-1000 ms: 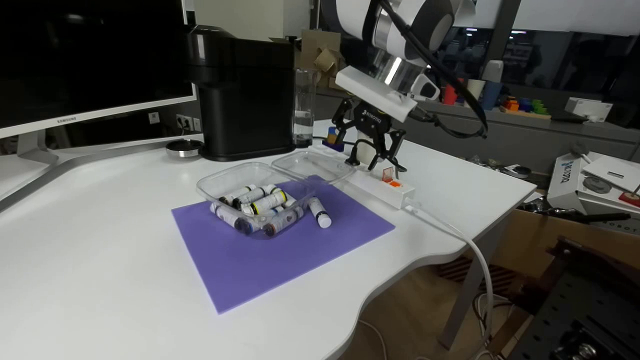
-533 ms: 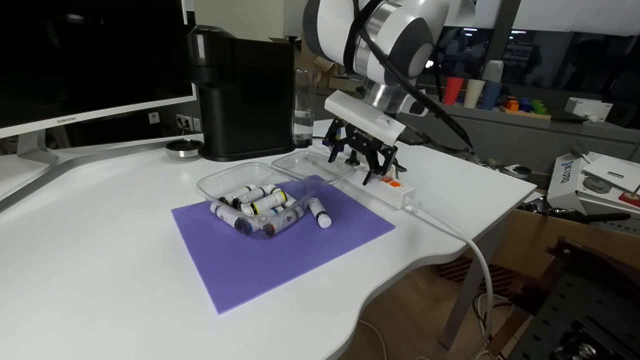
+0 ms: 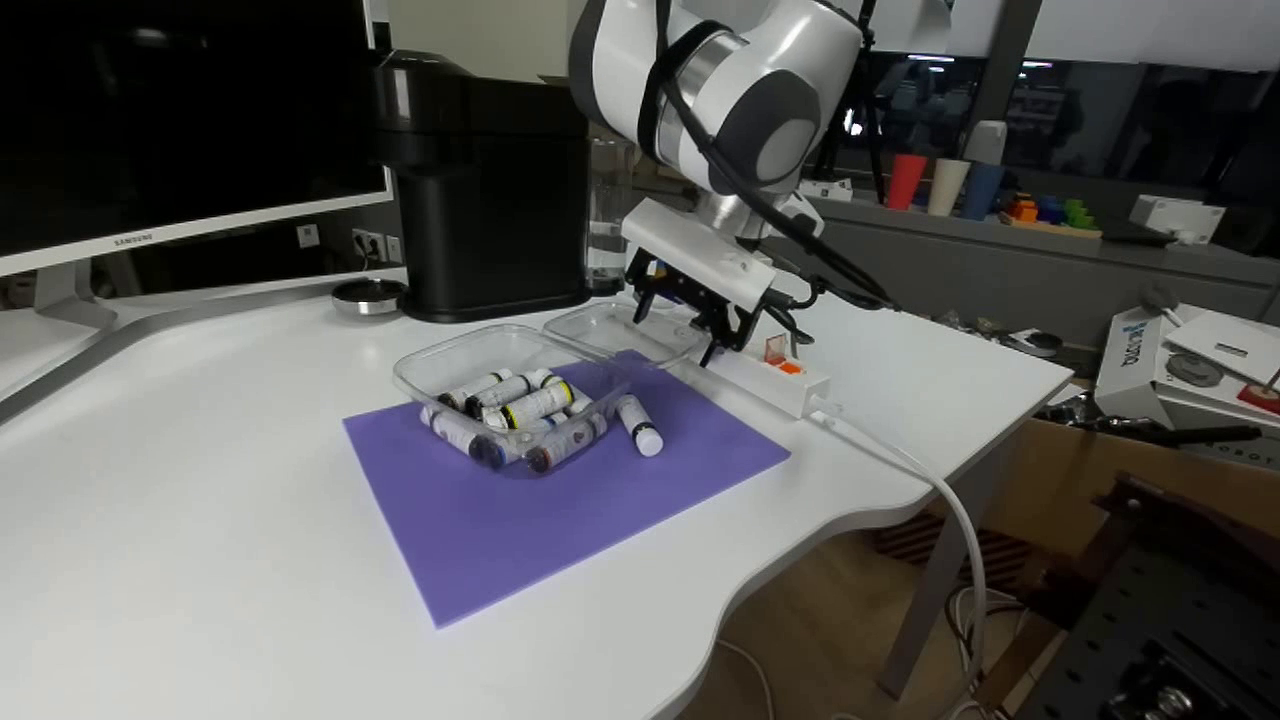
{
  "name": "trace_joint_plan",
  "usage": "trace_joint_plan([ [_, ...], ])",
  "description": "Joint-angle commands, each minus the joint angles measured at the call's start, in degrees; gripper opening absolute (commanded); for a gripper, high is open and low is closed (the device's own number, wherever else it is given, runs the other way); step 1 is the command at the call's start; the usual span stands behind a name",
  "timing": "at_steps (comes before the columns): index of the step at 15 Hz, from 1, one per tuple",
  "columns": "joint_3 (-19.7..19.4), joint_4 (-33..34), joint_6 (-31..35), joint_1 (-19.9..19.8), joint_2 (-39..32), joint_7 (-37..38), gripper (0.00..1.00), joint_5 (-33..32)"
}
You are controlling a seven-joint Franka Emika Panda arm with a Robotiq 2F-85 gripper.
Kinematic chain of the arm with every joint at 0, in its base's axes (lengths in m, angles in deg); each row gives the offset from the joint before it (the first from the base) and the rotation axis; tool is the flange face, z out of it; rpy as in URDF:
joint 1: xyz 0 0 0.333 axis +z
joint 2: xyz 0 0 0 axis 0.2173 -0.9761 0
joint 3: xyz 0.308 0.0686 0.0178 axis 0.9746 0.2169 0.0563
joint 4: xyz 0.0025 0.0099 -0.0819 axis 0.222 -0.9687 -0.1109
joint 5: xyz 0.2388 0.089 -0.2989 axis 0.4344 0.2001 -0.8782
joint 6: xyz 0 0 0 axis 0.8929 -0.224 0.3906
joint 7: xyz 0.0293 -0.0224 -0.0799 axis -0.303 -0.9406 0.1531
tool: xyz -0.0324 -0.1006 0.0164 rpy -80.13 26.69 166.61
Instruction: Close the lid of the clear container
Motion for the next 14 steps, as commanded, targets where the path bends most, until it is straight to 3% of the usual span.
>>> trace_joint_plan([
  [1, 5.85, 3.78, 1.49, -5.82, -2.45, -5.56, 1.0, 2.66],
  [7, 18.56, 5.19, 0.65, -18.41, -3.4, -17.57, 1.0, 6.56],
  [14, 30.94, 0.7, -2.15, -30.68, -2.18, -33.65, 1.0, 8.18],
])
